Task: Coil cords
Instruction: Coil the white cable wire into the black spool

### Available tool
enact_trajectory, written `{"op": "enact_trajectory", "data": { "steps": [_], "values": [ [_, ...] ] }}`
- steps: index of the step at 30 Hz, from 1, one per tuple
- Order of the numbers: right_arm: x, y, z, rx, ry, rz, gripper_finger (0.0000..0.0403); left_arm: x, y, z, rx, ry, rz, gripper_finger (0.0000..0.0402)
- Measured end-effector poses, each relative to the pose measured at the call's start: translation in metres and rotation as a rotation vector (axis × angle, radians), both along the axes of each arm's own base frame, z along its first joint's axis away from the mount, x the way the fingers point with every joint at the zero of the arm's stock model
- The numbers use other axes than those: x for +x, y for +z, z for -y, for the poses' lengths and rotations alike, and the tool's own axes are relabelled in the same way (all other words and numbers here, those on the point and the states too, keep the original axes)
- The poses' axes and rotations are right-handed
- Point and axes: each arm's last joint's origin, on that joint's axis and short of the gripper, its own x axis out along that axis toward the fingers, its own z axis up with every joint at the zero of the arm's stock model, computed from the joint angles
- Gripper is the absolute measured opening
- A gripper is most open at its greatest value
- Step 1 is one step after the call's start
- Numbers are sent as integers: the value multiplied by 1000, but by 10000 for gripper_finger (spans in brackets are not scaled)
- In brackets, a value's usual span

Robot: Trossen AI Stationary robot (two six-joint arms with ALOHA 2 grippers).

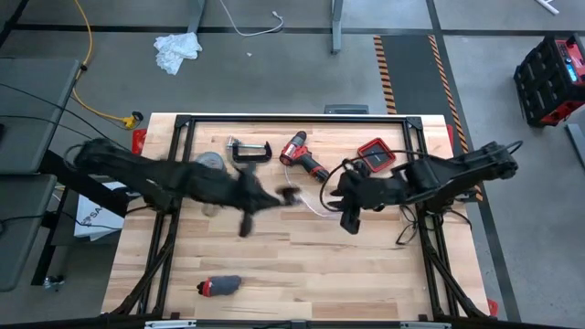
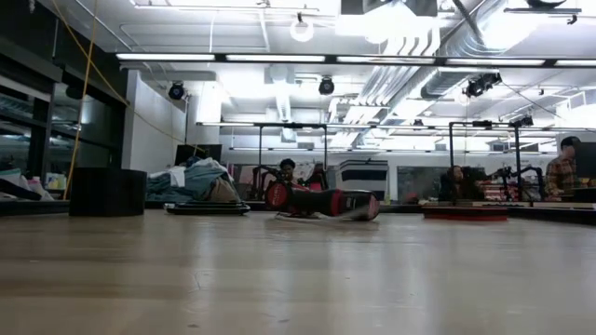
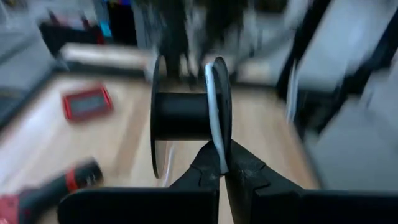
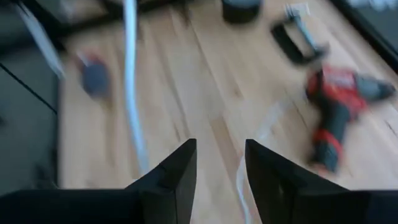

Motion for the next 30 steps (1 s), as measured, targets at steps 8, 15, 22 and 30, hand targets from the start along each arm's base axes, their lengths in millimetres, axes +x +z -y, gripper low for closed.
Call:
{"op": "enact_trajectory", "data": {
  "steps": [8, 15, 22, 30],
  "values": [
    [26, 35, 4, 37, 74, 475, 128, -70, 74, -19, -184, 88, 436, 0],
    [57, 53, 21, 82, 169, 801, 128, -92, 104, -17, -335, -51, 690, 0],
    [68, 67, 34, 105, 223, 1054, 128, -99, 122, -9, -474, -241, 883, 0],
    [85, 95, 30, 27, 355, 1063, 128, -83, 117, -2, -611, -304, 839, 0]
  ]
}}
